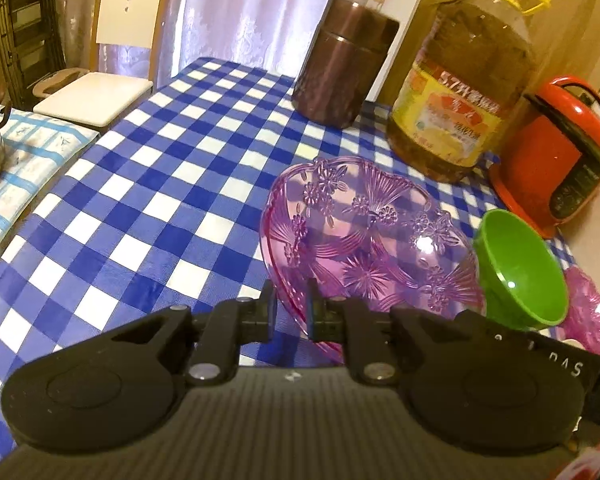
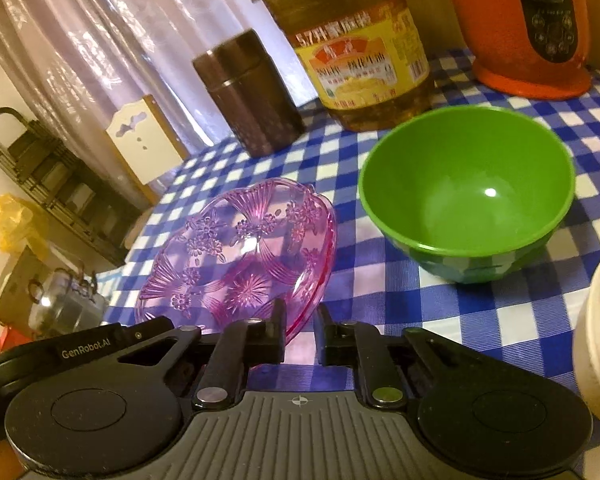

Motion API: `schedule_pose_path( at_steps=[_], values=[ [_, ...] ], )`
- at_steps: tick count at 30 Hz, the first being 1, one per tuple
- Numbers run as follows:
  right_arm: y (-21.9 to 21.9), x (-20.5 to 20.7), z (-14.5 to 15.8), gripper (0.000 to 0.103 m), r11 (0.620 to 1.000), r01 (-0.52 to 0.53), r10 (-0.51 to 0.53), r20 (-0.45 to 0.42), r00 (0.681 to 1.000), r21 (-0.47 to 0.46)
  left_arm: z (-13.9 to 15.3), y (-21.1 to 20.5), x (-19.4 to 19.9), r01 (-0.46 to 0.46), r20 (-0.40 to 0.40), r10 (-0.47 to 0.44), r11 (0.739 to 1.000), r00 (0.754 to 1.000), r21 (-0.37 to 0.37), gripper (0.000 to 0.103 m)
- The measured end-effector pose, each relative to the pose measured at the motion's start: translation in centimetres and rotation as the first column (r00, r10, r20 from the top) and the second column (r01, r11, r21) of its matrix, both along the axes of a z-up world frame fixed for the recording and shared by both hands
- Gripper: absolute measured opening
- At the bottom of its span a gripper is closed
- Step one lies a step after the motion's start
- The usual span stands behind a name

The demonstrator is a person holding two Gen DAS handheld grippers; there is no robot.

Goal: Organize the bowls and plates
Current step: 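Carry the pink plate with both tools to the plate stack by the rice cooker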

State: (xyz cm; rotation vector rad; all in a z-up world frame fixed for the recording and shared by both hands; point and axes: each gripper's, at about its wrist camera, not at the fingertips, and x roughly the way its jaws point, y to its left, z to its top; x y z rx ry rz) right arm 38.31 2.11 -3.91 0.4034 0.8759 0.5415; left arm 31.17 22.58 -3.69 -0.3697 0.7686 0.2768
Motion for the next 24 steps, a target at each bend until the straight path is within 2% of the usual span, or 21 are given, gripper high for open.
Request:
schedule_pose_path(
  at_steps=[11,15,24],
  values=[
    [-3.3,-1.9,2.5,0.014,0.999,0.013,-0.014,0.02,1.0,0.045,3.0,-3.0,-1.8,0.034,0.054,-0.035,0.999,0.998,0.019,0.012],
    [-4.8,-2.8,3.6,0.014,0.999,0.03,-0.032,0.056,0.998,0.04,3.8,-4.6,-2.2,0.061,0.082,-0.062,0.998,0.995,0.021,0.012],
    [-8.9,-3.8,4.7,0.014,0.996,0.088,-0.089,0.075,0.993,0.021,4.7,-8.2,-1.8,0.136,0.113,-0.137,0.99,0.984,0.02,0.012]
  ],
)
